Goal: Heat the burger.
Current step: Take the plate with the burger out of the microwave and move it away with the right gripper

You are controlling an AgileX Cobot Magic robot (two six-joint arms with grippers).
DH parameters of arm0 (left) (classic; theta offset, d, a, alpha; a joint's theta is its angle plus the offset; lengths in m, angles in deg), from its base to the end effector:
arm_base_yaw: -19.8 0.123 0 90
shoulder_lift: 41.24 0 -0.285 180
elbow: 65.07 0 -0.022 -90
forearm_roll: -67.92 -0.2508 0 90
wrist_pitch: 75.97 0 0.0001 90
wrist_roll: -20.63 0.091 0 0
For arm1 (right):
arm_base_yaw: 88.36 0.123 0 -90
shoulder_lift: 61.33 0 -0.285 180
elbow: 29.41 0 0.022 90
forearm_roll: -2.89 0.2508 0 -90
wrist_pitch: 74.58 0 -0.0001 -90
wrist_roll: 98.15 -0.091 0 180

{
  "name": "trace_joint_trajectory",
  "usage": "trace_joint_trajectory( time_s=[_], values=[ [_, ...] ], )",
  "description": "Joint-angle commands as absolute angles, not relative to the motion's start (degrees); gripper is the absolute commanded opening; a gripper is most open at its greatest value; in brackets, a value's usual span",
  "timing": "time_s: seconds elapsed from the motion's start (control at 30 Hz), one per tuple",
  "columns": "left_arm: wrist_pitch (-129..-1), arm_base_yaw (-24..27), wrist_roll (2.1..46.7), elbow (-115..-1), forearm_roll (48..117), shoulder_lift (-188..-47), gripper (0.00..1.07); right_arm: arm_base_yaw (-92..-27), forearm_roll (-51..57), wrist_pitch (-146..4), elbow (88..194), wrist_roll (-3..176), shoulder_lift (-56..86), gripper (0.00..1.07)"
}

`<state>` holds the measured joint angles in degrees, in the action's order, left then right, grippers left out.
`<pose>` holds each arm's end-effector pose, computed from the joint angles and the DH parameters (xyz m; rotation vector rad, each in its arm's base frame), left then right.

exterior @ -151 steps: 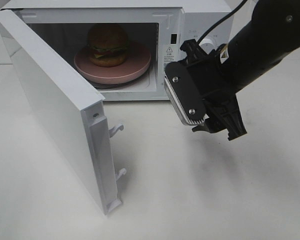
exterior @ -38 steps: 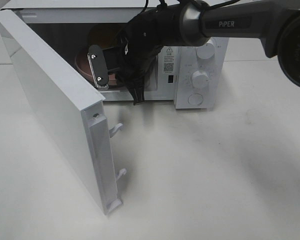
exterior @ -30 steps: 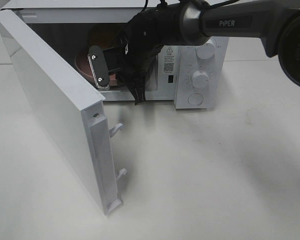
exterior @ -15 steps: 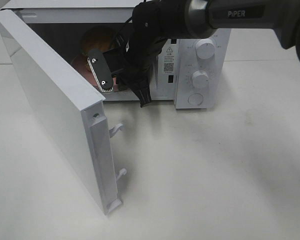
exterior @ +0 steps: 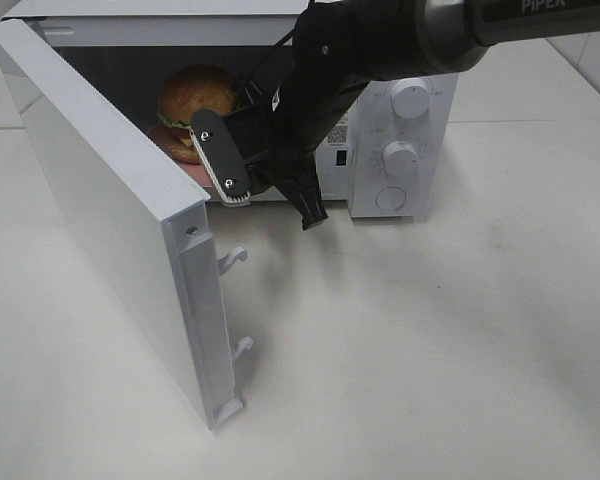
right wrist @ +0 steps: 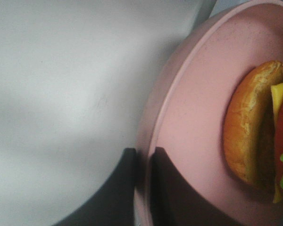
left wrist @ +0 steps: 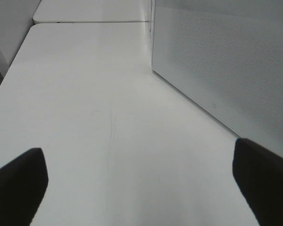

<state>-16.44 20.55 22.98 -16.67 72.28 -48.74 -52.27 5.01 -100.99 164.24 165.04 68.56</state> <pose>-0.0051 -0.0060 0.2800 0.0310 2.0126 -0.0562 0.3810 0.2796 0.1781 -2.1533 1.3016 -0.3079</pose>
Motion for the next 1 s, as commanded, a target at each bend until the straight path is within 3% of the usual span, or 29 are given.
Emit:
trace_joint_trajectory(
  time_s=[0.03, 0.37, 1.0],
  values=[
    [-16.5, 20.5, 23.0, -16.4, 72.3, -47.7, 1.00, -52.0, 6.0, -98.5, 163.2, 166.9, 66.4, 0.00],
    [-16.5, 20.5, 23.0, -16.4, 72.3, -47.7, 1.00, -52.0, 8.2, -94.3, 156.6, 170.8, 61.8, 0.00],
    [-16.5, 20.5, 23.0, -16.4, 72.3, -47.7, 1.00, -52.2, 24.1, -86.3, 142.8, 188.4, 53.0, 0.00]
  ],
)
